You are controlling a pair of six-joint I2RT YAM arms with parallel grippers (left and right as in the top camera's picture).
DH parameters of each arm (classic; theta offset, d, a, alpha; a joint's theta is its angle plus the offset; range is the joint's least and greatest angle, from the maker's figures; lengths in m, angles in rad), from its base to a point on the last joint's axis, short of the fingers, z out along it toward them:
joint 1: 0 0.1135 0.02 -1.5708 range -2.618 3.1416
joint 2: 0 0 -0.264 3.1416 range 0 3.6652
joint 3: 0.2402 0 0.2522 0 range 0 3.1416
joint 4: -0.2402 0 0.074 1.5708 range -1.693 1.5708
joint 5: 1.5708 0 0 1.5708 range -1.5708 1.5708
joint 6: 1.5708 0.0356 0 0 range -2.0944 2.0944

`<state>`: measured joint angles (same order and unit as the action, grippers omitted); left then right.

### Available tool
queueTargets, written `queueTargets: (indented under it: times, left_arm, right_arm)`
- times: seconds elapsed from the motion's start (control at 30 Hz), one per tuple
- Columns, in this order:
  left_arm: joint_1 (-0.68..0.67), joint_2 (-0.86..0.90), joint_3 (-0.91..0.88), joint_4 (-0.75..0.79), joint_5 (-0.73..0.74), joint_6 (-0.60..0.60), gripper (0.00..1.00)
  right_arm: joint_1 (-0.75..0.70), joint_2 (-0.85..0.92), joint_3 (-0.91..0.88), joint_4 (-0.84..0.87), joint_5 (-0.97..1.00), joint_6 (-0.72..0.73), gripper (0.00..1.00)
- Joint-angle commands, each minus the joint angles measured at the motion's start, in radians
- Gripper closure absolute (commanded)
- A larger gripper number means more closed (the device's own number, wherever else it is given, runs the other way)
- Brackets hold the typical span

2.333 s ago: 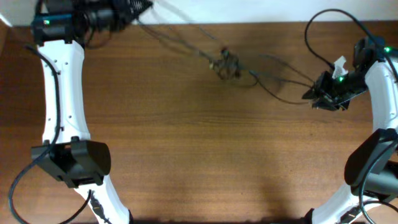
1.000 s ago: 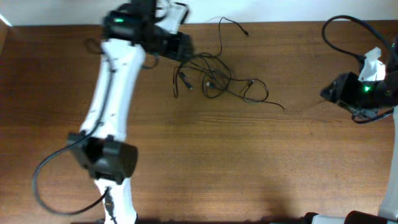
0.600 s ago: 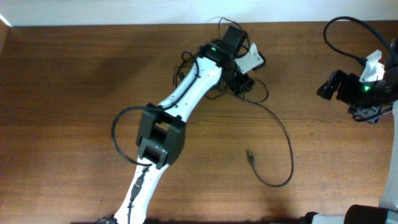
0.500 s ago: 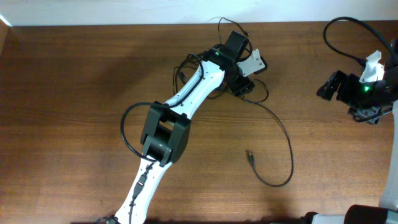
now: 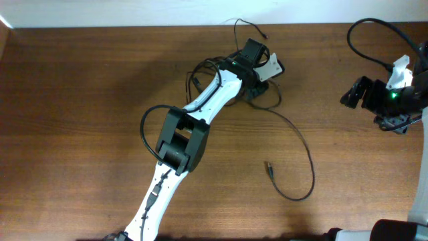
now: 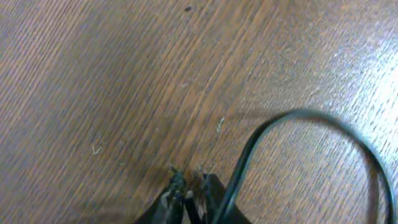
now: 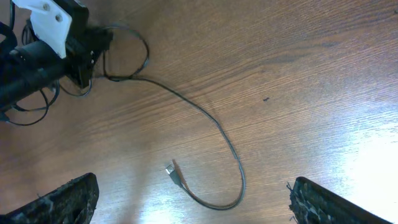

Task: Untangle cables

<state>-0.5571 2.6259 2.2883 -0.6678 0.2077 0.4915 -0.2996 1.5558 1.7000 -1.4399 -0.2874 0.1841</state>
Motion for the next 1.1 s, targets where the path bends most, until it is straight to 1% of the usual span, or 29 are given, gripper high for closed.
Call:
queueTargets:
  times: [0.0, 0.03, 0.1, 0.13, 0.17, 0.2, 0.23, 0.27, 0.37, 0.4, 0.43, 0.47, 0.5, 0.57, 0.67, 0.7, 0.8, 0.87, 0.93, 0.97, 1.07]
  left_arm:
    - [0.007, 0.014, 0.114, -0.068, -0.006, -0.13, 0.93]
    - [0.007, 0.014, 0.211, -0.155, -0.006, -0.133, 1.0]
    - [0.007, 0.014, 0.389, -0.319, -0.006, -0.133, 1.0]
    - [0.007, 0.014, 0.446, -0.37, -0.005, -0.14, 1.0]
    - [0.008, 0.014, 0.524, -0.441, -0.003, -0.166, 1.0]
    - [0.008, 0.014, 0.625, -0.516, -0.002, -0.19, 1.0]
    - [0.008, 0.014, 0.764, -0.616, 0.002, -0.219, 1.0]
    - [0.008, 0.014, 0.859, -0.674, 0.025, -0.219, 1.0]
    - [0.008, -0.1, 0.849, -0.698, 0.062, -0.241, 1.0]
    - [0.008, -0.149, 0.85, -0.71, 0.062, -0.246, 1.0]
    - [0.01, -0.186, 0.849, -0.715, 0.063, -0.269, 1.0]
    - [0.015, -0.238, 0.85, -0.721, 0.071, -0.304, 1.0]
    - [0.024, -0.277, 0.849, -0.725, 0.087, -0.321, 1.0]
    - [0.068, -0.36, 0.849, -0.729, 0.195, -0.394, 1.0]
    - [0.15, -0.441, 0.849, -0.725, 0.344, -0.518, 1.0]
    - [0.168, -0.454, 0.849, -0.721, 0.385, -0.526, 1.0]
    - [0.179, -0.461, 0.847, -0.723, 0.392, -0.526, 1.0]
    - [0.179, -0.461, 0.832, -0.725, 0.391, -0.526, 0.94]
    - [0.179, -0.461, 0.817, -0.734, 0.39, -0.525, 0.93]
    - [0.179, -0.461, 0.806, -0.748, 0.389, -0.521, 1.0]
    - [0.179, -0.461, 0.801, -0.794, 0.388, -0.474, 1.0]
  right_arm:
    - [-0.003, 0.007, -0.002, 0.003, 0.012, 0.003, 0.01]
    - [-0.003, 0.007, -0.002, 0.003, 0.012, 0.003, 0.01]
    - [-0.003, 0.009, -0.002, 0.004, 0.012, 0.003, 0.01]
    - [-0.003, 0.009, -0.002, 0.004, 0.012, 0.003, 0.01]
    - [-0.002, 0.011, -0.002, 0.004, 0.012, 0.003, 0.01]
    - [-0.002, 0.012, -0.002, 0.005, 0.012, 0.004, 0.01]
    - [-0.002, 0.016, -0.002, 0.005, 0.011, 0.004, 0.01]
    - [-0.002, 0.021, -0.002, 0.004, 0.011, 0.004, 0.01]
    - [-0.001, 0.024, -0.002, 0.005, -0.007, 0.004, 0.01]
    - [-0.001, 0.024, -0.002, 0.007, -0.044, 0.002, 0.01]
    - [-0.001, 0.024, -0.002, 0.012, -0.093, -0.031, 0.01]
    - [-0.001, 0.024, -0.002, 0.019, -0.182, -0.083, 0.01]
    - [-0.001, 0.024, -0.002, 0.023, -0.227, -0.101, 0.01]
    - [-0.001, 0.024, -0.002, 0.033, -0.322, -0.137, 0.01]
    - [-0.001, 0.024, -0.002, 0.066, -0.426, -0.148, 0.01]
    - [0.001, 0.024, -0.002, 0.076, -0.444, -0.148, 0.01]
    - [0.04, 0.024, -0.002, 0.098, -0.454, -0.148, 0.01]
    - [0.076, 0.024, -0.002, 0.098, -0.443, -0.155, 0.0]
    - [0.097, 0.024, -0.002, 0.098, -0.407, -0.154, 0.01]
    - [0.098, 0.024, -0.002, 0.096, -0.408, -0.154, 0.01]
    - [0.098, 0.024, -0.002, 0.093, -0.408, -0.154, 0.01]
